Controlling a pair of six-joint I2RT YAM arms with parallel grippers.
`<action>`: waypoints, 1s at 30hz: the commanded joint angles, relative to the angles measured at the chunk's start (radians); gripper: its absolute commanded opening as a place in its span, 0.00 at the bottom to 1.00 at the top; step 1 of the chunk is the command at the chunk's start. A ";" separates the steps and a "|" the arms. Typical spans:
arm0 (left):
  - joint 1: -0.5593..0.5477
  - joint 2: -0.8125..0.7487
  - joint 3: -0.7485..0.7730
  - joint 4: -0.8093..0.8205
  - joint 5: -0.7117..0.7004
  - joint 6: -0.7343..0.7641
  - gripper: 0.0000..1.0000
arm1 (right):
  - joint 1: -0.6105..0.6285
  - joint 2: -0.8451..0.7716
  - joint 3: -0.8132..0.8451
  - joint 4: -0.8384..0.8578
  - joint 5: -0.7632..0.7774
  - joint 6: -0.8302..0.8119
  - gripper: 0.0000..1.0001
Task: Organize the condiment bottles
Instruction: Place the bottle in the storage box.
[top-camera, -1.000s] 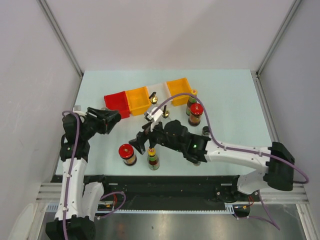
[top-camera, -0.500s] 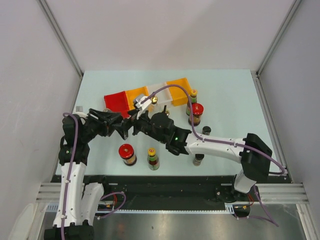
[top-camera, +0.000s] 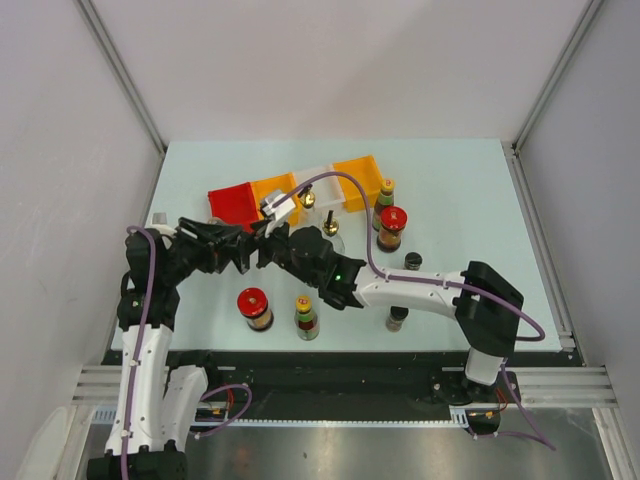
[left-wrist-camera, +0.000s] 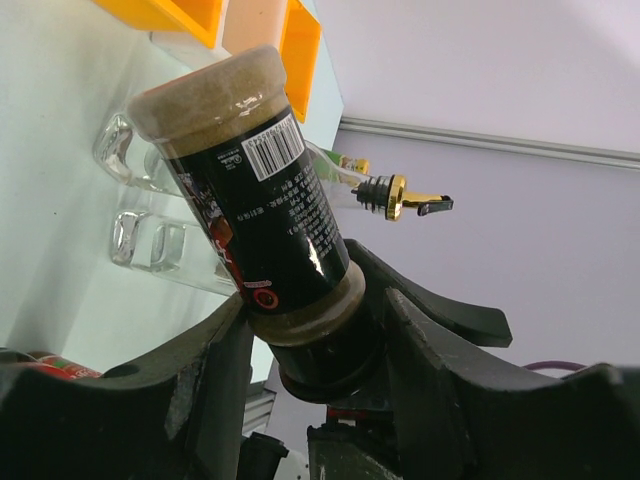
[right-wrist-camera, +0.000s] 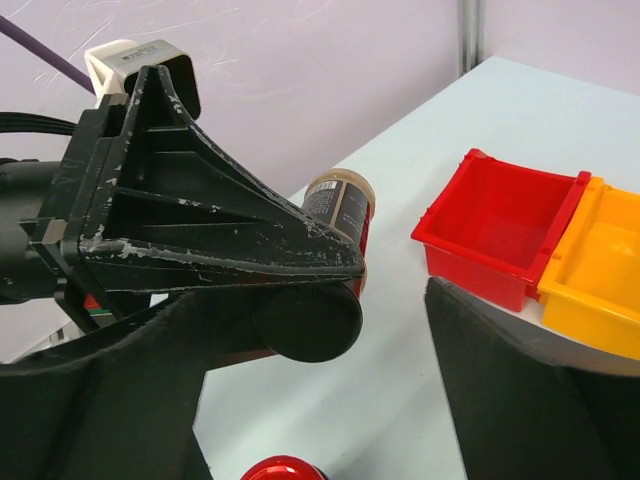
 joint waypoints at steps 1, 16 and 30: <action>-0.009 -0.007 0.055 0.012 0.013 -0.068 0.00 | -0.004 0.024 0.069 0.078 0.025 0.032 0.83; -0.010 -0.001 0.060 0.025 0.017 -0.078 0.01 | -0.005 0.057 0.095 0.053 -0.006 0.089 0.63; -0.010 0.002 0.057 0.049 0.037 -0.084 0.13 | -0.007 0.070 0.113 0.022 0.037 0.107 0.01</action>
